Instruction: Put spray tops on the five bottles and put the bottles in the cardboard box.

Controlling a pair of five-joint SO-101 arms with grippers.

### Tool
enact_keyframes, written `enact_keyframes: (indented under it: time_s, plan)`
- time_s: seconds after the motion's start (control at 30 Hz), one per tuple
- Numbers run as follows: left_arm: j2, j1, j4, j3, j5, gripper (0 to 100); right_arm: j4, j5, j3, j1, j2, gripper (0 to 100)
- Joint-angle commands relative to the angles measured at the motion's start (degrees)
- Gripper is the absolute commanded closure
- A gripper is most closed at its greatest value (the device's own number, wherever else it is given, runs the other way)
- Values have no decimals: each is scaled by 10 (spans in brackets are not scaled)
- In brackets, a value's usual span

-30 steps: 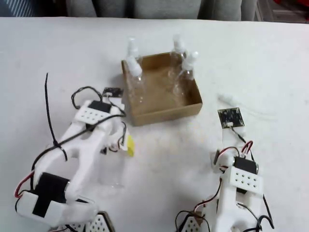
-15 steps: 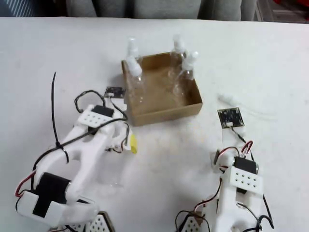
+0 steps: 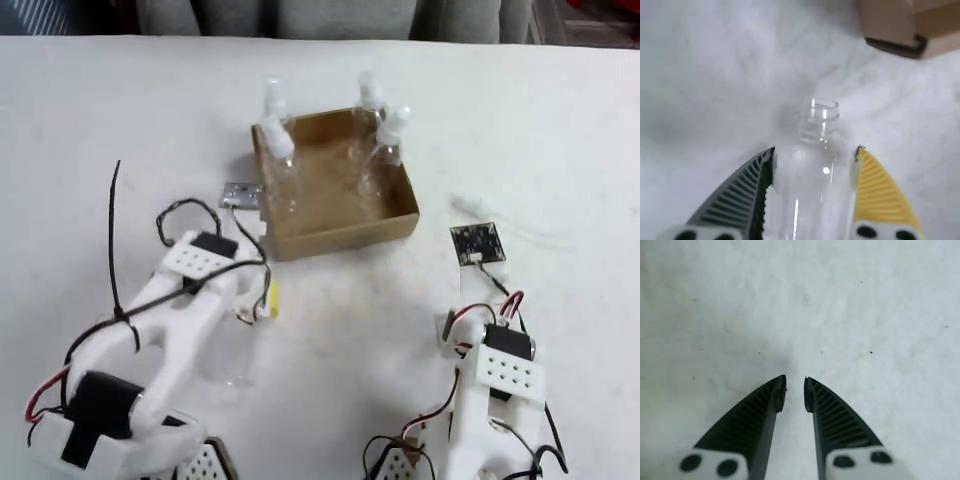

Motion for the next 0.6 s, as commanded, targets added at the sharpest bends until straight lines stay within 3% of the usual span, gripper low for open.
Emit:
enact_keyframes:
  time_s: [0.0,0.27,0.47,0.57]
  plan:
    - [-4,11,-21,16,4,980,-7,6,-4,6,-5,968]
    - [-9,3,18,-19,-7,961,-7,6,-4,6,-5,968]
    - [-8,-24,89,-64,-33,775,-7,6,-4,6,-5,968]
    - [-8,-26,96,-65,-34,748,-7,6,-4,6,-5,968]
